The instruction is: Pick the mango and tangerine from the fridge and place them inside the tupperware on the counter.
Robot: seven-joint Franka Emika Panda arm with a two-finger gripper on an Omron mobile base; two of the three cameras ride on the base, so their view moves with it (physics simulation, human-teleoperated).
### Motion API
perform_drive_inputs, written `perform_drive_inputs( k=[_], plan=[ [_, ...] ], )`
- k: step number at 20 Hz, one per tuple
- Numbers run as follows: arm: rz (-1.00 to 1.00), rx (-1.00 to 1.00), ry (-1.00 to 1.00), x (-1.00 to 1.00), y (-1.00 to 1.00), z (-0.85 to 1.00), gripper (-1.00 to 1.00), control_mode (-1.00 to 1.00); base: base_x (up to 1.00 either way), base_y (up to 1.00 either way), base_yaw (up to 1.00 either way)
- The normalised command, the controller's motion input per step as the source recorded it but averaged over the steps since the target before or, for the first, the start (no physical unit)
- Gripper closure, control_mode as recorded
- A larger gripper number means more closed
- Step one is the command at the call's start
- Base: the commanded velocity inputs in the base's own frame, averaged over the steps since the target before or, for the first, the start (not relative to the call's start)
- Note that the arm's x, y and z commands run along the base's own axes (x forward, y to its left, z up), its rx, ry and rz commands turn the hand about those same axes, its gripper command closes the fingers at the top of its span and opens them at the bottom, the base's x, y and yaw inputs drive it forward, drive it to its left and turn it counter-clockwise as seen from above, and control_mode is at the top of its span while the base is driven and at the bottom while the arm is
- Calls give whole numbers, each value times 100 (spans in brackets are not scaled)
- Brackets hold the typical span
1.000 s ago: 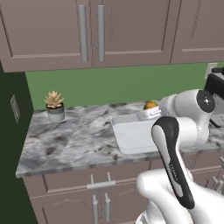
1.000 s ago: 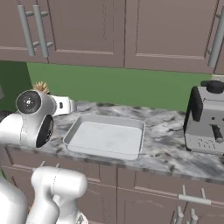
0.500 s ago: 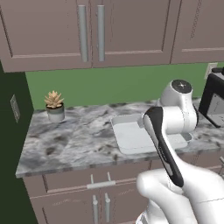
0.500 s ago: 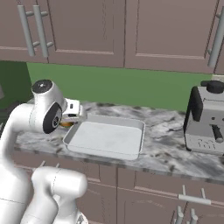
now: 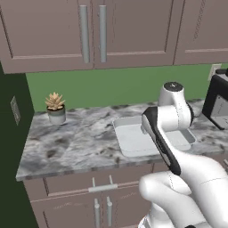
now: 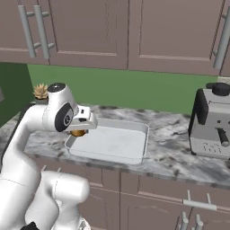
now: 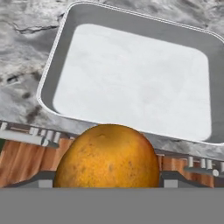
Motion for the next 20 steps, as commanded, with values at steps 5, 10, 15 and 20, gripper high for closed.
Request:
perform_drive_inputs(
  k=[5, 10, 15, 20],
  plan=[
    [0, -3, -5, 27, -5, -45, 100, -100, 0, 0, 0],
    [0, -2, -3, 29, -4, -42, 100, -100, 0, 0, 0],
    [0, 0, 0, 43, -1, -36, 100, -100, 0, 0, 0],
    [0, 0, 0, 52, -2, -32, 100, -100, 0, 0, 0]
  ],
)
